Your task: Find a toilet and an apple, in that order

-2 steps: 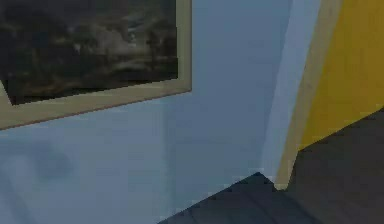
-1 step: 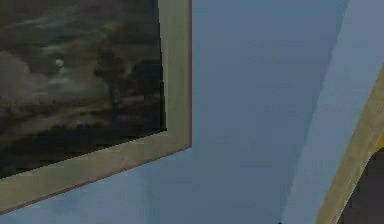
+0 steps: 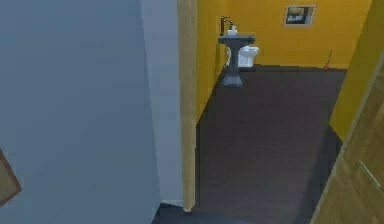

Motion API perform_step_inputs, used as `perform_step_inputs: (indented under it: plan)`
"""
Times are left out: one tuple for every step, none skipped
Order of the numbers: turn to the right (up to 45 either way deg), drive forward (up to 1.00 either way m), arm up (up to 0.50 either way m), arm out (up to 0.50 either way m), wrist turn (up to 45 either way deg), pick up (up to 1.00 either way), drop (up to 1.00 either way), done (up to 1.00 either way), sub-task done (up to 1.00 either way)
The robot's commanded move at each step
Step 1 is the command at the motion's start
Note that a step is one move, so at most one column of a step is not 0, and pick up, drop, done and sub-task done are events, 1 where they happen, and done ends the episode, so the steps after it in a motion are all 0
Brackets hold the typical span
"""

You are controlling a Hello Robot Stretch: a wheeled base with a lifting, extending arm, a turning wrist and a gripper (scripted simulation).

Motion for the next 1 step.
perform_step_inputs:
  plan:
    - [12.0, 0.00, 0.00, 0.00, 0.0, 0.00, 0.00, 0.00, 0.00]
